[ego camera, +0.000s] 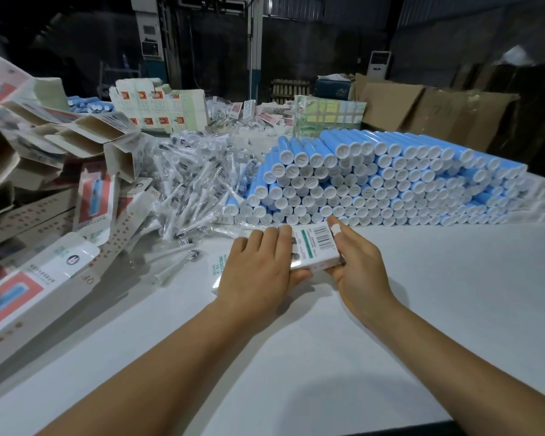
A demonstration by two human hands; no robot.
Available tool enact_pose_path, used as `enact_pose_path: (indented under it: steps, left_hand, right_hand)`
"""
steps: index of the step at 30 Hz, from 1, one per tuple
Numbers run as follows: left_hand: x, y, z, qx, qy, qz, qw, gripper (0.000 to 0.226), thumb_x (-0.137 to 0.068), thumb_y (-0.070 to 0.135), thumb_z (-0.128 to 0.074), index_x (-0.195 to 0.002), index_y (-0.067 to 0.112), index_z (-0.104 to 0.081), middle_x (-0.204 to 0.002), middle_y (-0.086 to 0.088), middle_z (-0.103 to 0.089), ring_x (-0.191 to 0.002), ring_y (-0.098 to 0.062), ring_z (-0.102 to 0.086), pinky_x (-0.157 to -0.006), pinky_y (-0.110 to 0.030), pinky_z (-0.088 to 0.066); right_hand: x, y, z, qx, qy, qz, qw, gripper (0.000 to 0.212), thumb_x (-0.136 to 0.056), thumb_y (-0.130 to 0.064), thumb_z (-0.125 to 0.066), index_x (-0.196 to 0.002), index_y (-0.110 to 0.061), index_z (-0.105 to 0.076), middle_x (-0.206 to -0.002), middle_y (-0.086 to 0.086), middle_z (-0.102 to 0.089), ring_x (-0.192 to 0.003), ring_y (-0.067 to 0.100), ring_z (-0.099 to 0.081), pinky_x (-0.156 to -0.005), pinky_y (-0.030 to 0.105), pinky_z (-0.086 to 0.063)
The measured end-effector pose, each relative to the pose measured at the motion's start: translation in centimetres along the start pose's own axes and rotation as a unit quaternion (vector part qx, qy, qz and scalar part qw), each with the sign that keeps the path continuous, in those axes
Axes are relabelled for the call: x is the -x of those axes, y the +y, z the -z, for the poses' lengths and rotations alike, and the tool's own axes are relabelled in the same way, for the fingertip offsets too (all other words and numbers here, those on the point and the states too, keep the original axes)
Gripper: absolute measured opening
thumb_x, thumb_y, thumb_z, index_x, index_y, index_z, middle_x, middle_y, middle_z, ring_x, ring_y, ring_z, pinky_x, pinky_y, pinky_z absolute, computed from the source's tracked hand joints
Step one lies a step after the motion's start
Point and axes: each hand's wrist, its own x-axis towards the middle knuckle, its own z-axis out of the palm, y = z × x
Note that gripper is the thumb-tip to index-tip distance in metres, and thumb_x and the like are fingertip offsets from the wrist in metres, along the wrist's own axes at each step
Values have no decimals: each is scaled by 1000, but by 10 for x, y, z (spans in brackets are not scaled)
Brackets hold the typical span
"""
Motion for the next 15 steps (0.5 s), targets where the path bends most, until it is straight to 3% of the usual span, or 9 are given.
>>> enact_pose_path:
  steps: [3,6,11,15]
  left_hand:
    - [0,1,1,-4,-2,-8,1000,68,-82,56,-47,-116,-1,-62,-95,-11,-65,-79,-29,-61,-66,-37,-48]
    - [0,4,2,-30,-21,-10,999,69,-82,57,-46,-117,0,-62,-95,-10,-66,-79,-27,-61,-67,-36,-49]
    - [0,8,1,-44,-2,-21,999,68,-81,58,-47,-114,0,-64,-92,-9,-66,-75,-26,-61,-64,-34,-50]
    - [1,9,3,-54,-3,-16,998,69,-81,58,-45,-115,1,-64,-93,-9,-66,-77,-25,-62,-65,-34,-50]
  right_hand:
    - [0,1,-1,-2,12,-3,1000,29,-100,-9,-42,-117,-23,-61,-94,0,-74,-88,16,-71,-67,27,-57]
    - [0,1,-3,-15,24,-15,999,31,-98,-7,-41,-107,-27,-63,-92,1,-75,-83,16,-72,-63,26,-57]
    - [3,5,-5,15,57,-8,998,40,-96,-4,-37,-99,-31,-66,-111,10,-69,-91,18,-70,-64,25,-54]
    - [3,7,-3,0,52,3,999,37,-97,-7,-37,-110,-26,-67,-105,6,-72,-89,16,-70,-65,24,-54]
